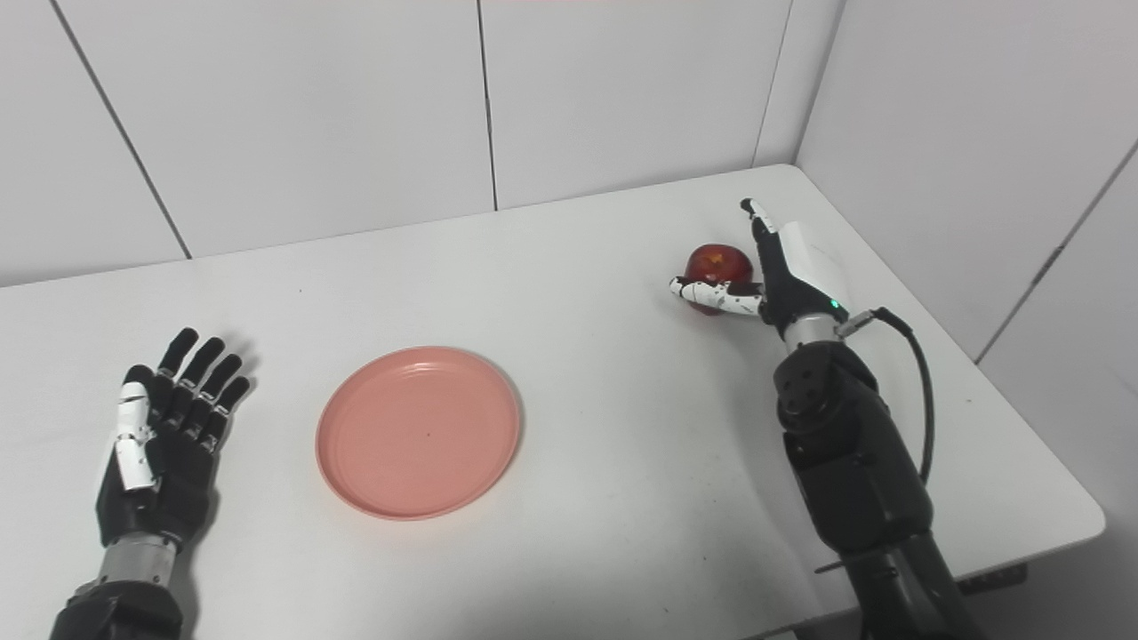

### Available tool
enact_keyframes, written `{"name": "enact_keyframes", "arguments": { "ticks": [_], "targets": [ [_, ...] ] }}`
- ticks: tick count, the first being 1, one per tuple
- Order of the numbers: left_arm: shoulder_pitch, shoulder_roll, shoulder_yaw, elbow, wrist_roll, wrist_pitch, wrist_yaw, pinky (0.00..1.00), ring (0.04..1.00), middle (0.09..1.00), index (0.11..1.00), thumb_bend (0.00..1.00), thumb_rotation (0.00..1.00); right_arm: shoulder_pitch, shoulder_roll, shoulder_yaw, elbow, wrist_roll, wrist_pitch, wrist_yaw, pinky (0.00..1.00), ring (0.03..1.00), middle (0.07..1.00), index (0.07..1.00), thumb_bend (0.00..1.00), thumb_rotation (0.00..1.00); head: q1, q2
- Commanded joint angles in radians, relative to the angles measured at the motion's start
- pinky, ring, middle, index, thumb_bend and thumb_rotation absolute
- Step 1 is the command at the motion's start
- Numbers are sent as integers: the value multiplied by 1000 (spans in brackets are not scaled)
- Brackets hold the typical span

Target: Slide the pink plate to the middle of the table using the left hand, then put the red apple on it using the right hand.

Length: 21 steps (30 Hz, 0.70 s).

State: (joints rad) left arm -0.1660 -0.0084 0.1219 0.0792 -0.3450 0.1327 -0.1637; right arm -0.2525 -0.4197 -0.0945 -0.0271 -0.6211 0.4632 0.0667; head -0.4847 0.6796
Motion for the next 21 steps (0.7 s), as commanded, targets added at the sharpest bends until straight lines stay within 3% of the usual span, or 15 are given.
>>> {"name": "enact_keyframes", "arguments": {
  "ticks": [1, 21],
  "targets": [
    [16, 7, 2, 6, -1, 35, 15, 899, 885, 893, 876, 363, 1000, -46, -25, -4, -17, -10, 4, -16, 755, 873, 917, 927, 1000, 543, 1, 1],
    [21, 8, -1, 0, -1, 38, 14, 900, 886, 895, 882, 363, 1000, -83, -36, 21, 52, 19, -3, -15, 771, 879, 915, 918, 1000, 489, 5, 9]
  ]
}}
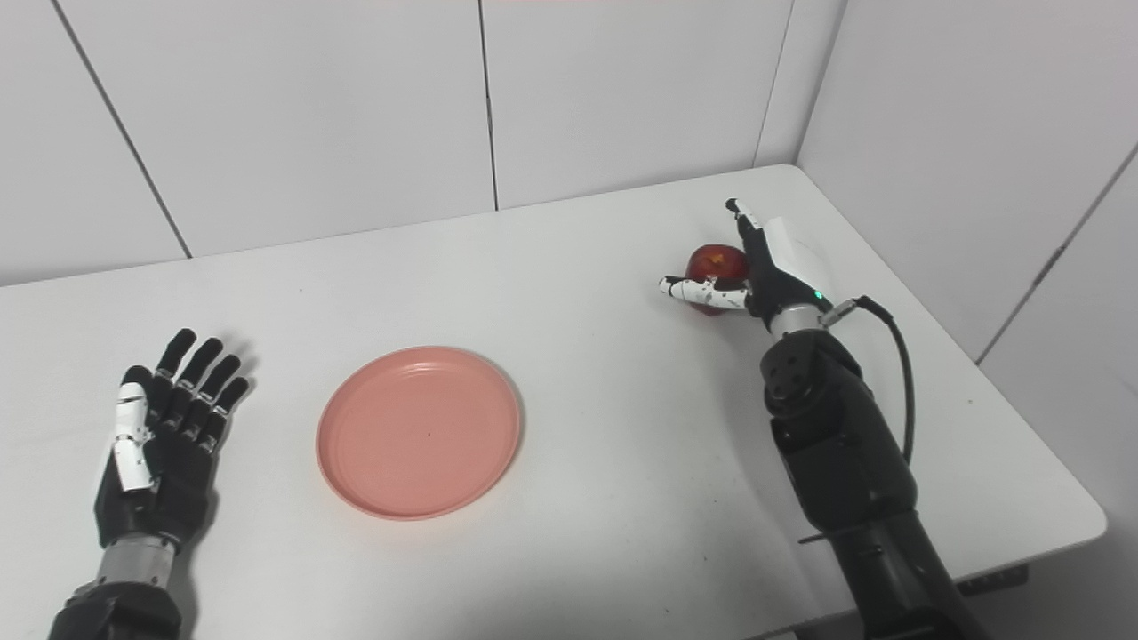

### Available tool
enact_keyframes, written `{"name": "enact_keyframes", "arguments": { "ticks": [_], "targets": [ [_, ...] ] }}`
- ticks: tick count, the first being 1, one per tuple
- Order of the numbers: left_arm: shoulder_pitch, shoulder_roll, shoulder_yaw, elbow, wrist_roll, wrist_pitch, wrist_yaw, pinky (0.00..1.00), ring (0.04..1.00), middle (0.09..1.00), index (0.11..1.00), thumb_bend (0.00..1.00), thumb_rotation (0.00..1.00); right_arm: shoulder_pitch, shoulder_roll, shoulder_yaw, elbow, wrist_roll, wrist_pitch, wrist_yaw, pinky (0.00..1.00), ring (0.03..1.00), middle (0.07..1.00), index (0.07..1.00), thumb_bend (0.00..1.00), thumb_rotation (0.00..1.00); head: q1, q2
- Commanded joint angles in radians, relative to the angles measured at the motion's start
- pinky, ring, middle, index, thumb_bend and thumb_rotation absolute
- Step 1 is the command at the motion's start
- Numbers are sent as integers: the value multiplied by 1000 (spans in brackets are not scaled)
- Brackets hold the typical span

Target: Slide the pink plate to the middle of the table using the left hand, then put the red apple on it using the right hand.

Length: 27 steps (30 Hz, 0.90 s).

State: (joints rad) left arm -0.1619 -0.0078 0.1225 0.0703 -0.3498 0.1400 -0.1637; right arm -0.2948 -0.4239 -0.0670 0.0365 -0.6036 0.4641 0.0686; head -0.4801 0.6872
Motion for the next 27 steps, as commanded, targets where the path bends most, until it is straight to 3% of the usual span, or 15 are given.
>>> {"name": "enact_keyframes", "arguments": {
  "ticks": [1, 16, 24, 27],
  "targets": [
    [18, 7, -1, 7, 4, 33, 14, 901, 887, 895, 882, 362, 1000, -41, -32, -7, -12, 3, -4, -19, 772, 879, 914, 917, 1000, 485, 1, 1],
    [20, 10, -1, 0, 0, 35, 11, 902, 888, 899, 884, 365, 1000, -63, -41, 2, 24, 40, -25, -41, 761, 856, 884, 874, 1000, 399, 1, 7],
    [20, 11, -1, 2, 3, 34, 13, 898, 886, 899, 884, 363, 1000, -69, -22, -21, 69, 84, -93, -133, 624, 711, 746, 754, 860, 255, 3, 10],
    [20, 10, 0, 2, 1, 38, 15, 897, 884, 895, 882, 365, 1000, -78, -12, -31, 112, 111, -154, -184, 541, 618, 665, 675, 786, 145, 3, 10]
  ]
}}
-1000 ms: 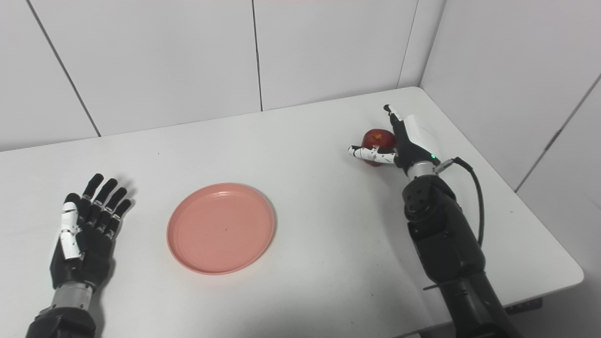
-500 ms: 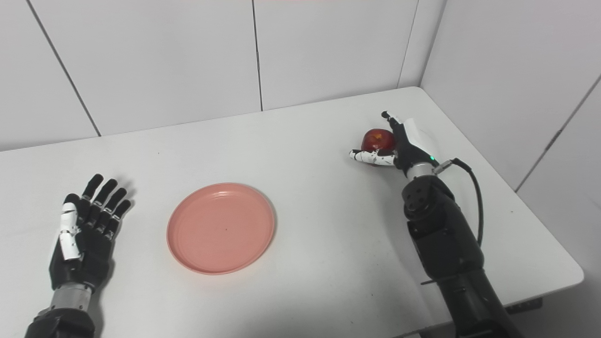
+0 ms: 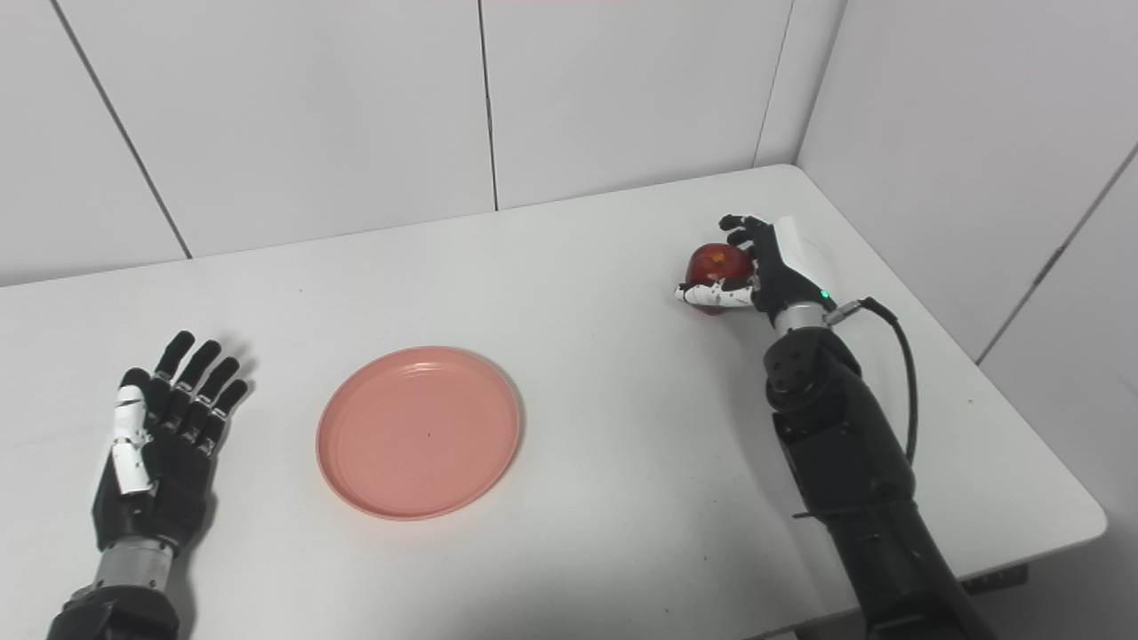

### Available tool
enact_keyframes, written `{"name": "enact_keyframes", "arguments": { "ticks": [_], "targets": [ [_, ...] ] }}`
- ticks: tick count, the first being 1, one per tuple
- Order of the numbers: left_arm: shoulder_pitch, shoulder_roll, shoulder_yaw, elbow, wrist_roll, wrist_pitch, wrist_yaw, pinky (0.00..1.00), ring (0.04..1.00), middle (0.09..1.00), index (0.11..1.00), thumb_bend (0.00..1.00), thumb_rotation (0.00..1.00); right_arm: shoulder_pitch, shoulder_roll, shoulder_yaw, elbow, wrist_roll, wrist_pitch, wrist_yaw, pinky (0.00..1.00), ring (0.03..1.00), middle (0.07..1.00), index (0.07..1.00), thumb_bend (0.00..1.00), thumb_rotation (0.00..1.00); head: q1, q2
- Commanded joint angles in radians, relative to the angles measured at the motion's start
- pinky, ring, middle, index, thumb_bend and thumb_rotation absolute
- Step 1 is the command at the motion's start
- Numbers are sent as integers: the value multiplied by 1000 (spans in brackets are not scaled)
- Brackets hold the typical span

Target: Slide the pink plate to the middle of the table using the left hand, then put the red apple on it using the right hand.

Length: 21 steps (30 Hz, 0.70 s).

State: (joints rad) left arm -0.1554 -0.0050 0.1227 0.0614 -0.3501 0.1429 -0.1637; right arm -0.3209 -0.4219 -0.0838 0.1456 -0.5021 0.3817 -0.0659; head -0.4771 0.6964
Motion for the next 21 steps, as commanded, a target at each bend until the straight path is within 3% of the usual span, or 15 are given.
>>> {"name": "enact_keyframes", "arguments": {
  "ticks": [1, 3, 4, 6, 21],
  "targets": [
    [14, 7, 0, 8, 4, 37, 18, 894, 882, 893, 880, 365, 1000, -55, -13, -13, 16, 12, -88, -64, 510, 583, 632, 637, 762, 115, 0, 0],
    [15, 7, -1, 4, 5, 37, 18, 893, 881, 893, 880, 364, 1000, -63, -14, -7, 45, 14, -119, -90, 498, 569, 620, 622, 752, 103, 0, 0],
    [15, 7, -1, 2, 3, 37, 16, 894, 883, 894, 882, 363, 1000, -67, -14, -3, 58, 14, -131, -99, 476, 548, 595, 557, 638, 120, 5, 3],
    [16, 9, -2, 2, 0, 33, 9, 898, 886, 896, 884, 362, 1000, -78, -15, 7, 90, 8, -149, -119, 453, 525, 567, 503, 544, 133, 5, 3],
    [17, 14, -4, 4, 2, 31, 6, 897, 889, 902, 889, 374, 1000, -97, -15, 40, 136, 14, -146, -155, 415, 499, 550, 488, 516, 130, 5, 3]
  ]
}}
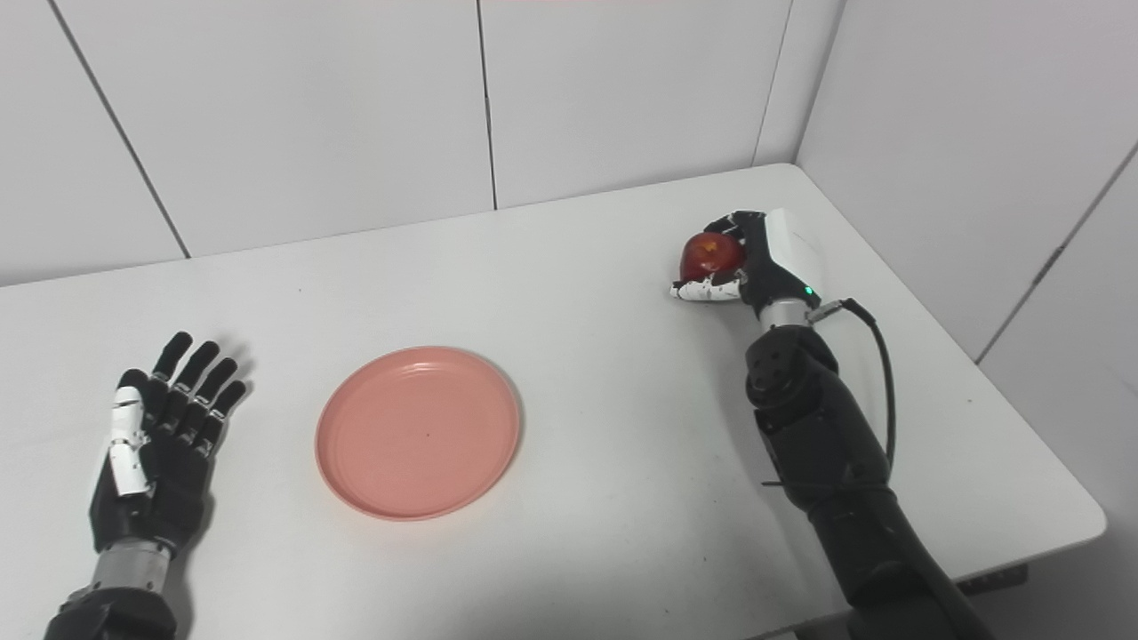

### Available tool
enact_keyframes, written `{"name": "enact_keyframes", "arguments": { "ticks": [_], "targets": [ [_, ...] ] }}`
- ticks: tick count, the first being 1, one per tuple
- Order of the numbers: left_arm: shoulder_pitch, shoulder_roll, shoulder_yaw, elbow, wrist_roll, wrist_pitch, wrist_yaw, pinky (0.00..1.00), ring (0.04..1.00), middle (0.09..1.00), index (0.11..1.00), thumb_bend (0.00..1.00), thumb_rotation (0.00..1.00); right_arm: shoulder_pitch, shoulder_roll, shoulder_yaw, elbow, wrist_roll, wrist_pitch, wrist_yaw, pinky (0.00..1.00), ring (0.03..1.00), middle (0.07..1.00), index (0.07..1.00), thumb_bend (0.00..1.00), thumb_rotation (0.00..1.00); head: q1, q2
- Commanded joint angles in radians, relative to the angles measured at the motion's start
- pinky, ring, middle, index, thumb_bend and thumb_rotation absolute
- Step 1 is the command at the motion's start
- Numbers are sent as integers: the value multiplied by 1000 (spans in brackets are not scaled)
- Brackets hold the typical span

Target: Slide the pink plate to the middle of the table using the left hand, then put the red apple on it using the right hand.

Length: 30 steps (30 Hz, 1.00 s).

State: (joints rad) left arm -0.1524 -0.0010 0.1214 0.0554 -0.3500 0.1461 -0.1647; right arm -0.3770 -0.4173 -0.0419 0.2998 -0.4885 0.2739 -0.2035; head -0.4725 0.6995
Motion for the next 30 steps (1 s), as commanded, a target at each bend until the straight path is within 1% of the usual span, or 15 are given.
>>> {"name": "enact_keyframes", "arguments": {
  "ticks": [1, 6, 12, 15, 17, 23, 26, 30],
  "targets": [
    [14, 10, -3, 10, 3, 28, 8, 897, 890, 902, 891, 374, 1000, -40, -20, -2, -20, 1, -35, -16, 416, 500, 551, 488, 516, 130, 1, 0],
    [14, 8, -2, 10, 2, 29, 10, 894, 888, 902, 892, 371, 1000, -30, -19, -8, -50, 4, -31, -17, 414, 498, 543, 487, 516, 132, 6, 0],
    [13, 8, -7, 12, 8, 23, 8, 892, 886, 901, 889, 370, 1000, -18, -13, -23, -126, 26, -24, -9, 416, 488, 523, 487, 515, 130, 17, -4],
    [14, 7, -9, 7, 12, 26, 13, 891, 887, 900, 890, 372, 1000, -12, -10, -20, -176, 21, -7, -2, 393, 467, 509, 486, 514, 128, 17, -4],
    [15, 3, -10, 1, 12, 32, 16, 895, 889, 903, 893, 371, 1000, -10, -5, -14, -224, 10, 24, 12, 391, 467, 509, 486, 514, 128, 22, -5],
    [16, -3, -15, -4, 16, 33, 22, 894, 887, 900, 890, 366, 1000, -8, 15, -4, -349, 7, 76, 66, 406, 471, 505, 486, 513, 129, 37, -8],
    [17, -9, -18, -6, 18, 31, 25, 894, 886, 898, 887, 365, 1000, -8, 22, 2, -393, 9, 75, 93, 408, 471, 507, 487, 513, 130, 46, -9],
    [19, -17, -24, -12, 27, 29, 36, 894, 884, 892, 882, 366, 1000, -10, 28, 26, -434, -8, 66, 122, 401, 467, 508, 487, 514, 128, 62, -11]
  ]
}}
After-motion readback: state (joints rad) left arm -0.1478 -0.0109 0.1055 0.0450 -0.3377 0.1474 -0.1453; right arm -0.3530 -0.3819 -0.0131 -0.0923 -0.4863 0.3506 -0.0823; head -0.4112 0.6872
